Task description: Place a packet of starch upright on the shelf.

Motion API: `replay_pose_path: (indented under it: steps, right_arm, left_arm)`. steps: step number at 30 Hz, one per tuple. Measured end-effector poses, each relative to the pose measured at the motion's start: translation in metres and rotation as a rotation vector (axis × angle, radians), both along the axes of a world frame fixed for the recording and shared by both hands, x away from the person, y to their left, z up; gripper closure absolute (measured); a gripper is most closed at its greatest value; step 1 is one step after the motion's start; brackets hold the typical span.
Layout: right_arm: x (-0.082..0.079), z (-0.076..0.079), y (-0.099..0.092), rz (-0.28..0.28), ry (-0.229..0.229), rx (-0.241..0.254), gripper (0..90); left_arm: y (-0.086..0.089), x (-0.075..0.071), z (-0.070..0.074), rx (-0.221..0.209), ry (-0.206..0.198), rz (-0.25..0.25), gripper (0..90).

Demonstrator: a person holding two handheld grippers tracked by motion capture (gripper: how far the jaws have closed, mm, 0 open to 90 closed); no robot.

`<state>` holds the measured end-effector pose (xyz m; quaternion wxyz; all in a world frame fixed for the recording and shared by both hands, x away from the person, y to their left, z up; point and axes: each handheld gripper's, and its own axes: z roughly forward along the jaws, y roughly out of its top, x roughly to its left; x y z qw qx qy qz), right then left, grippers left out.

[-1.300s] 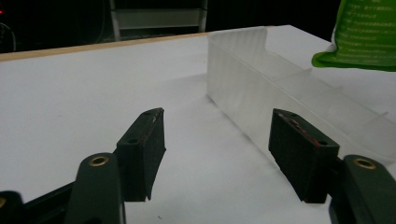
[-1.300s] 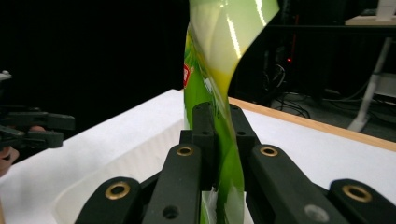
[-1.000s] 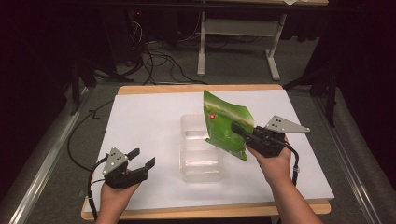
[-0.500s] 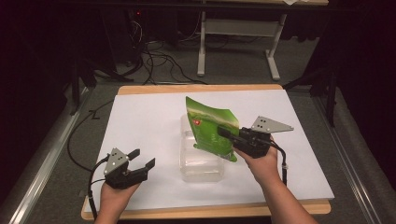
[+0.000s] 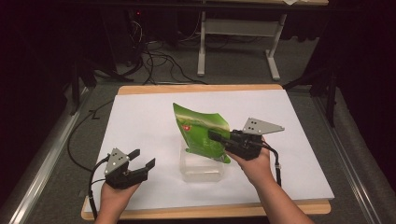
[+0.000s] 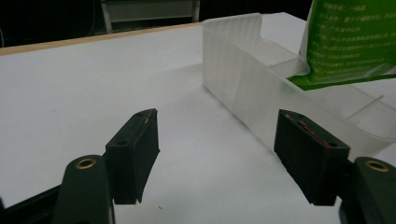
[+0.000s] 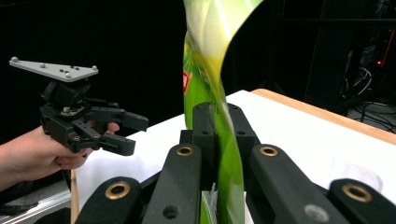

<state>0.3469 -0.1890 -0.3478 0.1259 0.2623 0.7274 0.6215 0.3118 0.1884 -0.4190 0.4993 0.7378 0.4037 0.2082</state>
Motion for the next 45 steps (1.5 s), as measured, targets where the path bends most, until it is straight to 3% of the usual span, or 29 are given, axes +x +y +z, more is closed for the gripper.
replay_pose_path:
  steps: [9, 21, 25, 38, 45]
  right_arm:
    - [-0.002, -0.001, 0.005, 0.033, 0.01, -0.012, 85.8]
    - [0.007, -0.018, 0.02, 0.058, 0.041, -0.064, 85.8]
    - [0.008, -0.023, 0.022, 0.063, 0.052, -0.054, 85.8]
    - [0.011, -0.036, 0.023, 0.04, 0.084, -0.074, 84.9]
    - [0.01, -0.034, 0.02, 0.021, 0.08, -0.053, 82.0]
  left_arm:
    - [0.0, 0.0, 0.0, 0.001, 0.003, -0.004, 31.4]
    - [-0.002, -0.001, 0.0, -0.002, 0.005, -0.009, 31.6]
    - [-0.003, -0.001, 0.0, -0.002, 0.005, -0.01, 31.6]
    - [-0.004, -0.002, 0.0, -0.003, 0.006, -0.014, 31.5]
    - [-0.006, -0.002, -0.001, -0.002, 0.008, -0.019, 31.5]
